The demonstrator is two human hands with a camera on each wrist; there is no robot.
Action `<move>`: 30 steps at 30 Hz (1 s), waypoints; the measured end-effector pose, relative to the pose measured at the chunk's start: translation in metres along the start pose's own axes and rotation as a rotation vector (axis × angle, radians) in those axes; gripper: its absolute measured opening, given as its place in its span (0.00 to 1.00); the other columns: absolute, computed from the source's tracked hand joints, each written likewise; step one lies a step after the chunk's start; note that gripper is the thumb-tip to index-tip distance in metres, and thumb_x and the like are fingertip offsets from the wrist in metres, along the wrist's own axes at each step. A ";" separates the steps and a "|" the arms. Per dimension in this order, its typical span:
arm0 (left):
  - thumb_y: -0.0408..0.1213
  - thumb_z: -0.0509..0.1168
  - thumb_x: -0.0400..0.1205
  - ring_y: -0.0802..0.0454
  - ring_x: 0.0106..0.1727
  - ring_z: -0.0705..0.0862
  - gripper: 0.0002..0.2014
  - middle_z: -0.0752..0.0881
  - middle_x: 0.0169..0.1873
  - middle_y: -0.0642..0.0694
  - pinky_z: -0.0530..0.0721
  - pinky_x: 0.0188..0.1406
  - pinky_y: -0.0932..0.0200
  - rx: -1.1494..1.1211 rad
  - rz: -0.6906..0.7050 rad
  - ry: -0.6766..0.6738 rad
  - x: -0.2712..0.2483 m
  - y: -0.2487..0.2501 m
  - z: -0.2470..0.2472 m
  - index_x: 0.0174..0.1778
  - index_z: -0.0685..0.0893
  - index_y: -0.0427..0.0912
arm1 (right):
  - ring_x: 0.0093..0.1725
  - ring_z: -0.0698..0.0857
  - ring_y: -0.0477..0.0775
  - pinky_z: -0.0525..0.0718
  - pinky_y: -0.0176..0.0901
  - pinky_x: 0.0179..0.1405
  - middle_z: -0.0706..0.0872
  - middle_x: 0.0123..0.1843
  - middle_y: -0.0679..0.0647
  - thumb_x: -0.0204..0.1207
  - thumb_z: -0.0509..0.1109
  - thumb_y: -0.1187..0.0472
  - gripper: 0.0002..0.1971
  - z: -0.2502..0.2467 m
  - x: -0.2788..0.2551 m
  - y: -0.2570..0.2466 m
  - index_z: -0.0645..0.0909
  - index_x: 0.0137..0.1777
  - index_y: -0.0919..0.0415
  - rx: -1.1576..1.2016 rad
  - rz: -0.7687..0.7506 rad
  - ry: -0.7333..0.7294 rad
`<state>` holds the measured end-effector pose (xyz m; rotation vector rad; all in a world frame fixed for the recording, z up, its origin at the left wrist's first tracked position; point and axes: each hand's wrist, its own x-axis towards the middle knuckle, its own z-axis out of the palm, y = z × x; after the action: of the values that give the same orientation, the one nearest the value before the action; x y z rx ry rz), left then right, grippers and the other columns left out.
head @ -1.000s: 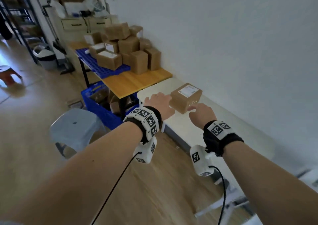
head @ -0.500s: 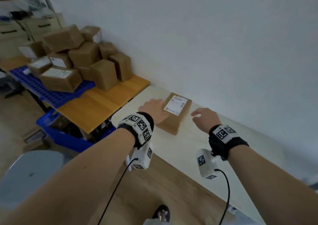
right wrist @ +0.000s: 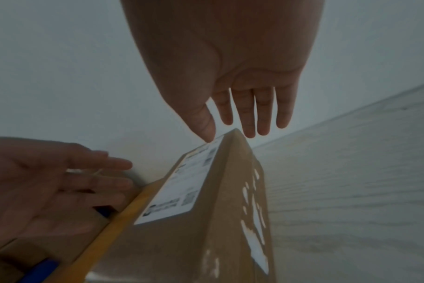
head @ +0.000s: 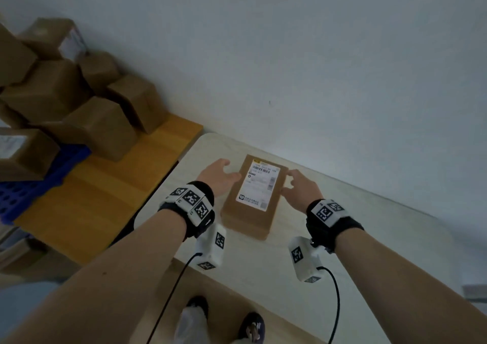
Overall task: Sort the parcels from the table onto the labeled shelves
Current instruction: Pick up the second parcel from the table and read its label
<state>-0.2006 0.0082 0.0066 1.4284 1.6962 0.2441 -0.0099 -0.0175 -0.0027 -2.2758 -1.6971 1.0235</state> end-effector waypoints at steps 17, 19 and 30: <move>0.50 0.60 0.85 0.41 0.72 0.78 0.27 0.80 0.73 0.42 0.79 0.68 0.40 -0.278 -0.208 -0.362 0.094 -0.011 0.015 0.80 0.69 0.44 | 0.67 0.83 0.60 0.79 0.56 0.69 0.81 0.72 0.59 0.80 0.62 0.43 0.30 0.029 0.054 0.011 0.71 0.78 0.60 0.368 0.295 -0.093; 0.53 0.59 0.85 0.41 0.68 0.80 0.26 0.83 0.69 0.42 0.78 0.69 0.39 -0.308 -0.222 -0.418 0.097 -0.015 0.018 0.77 0.73 0.44 | 0.59 0.87 0.59 0.85 0.53 0.62 0.86 0.65 0.59 0.80 0.62 0.44 0.28 0.032 0.054 0.010 0.72 0.76 0.60 0.447 0.318 -0.096; 0.50 0.59 0.86 0.51 0.47 0.82 0.18 0.86 0.49 0.48 0.77 0.61 0.44 -0.457 -0.241 -0.435 0.090 -0.005 0.018 0.67 0.79 0.44 | 0.47 0.89 0.52 0.88 0.41 0.42 0.89 0.55 0.56 0.79 0.68 0.50 0.23 0.019 0.044 0.006 0.78 0.71 0.61 0.773 0.364 -0.080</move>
<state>-0.1874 0.0784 -0.0515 0.8552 1.3281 0.1582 -0.0100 0.0139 -0.0394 -2.0270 -0.6865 1.5144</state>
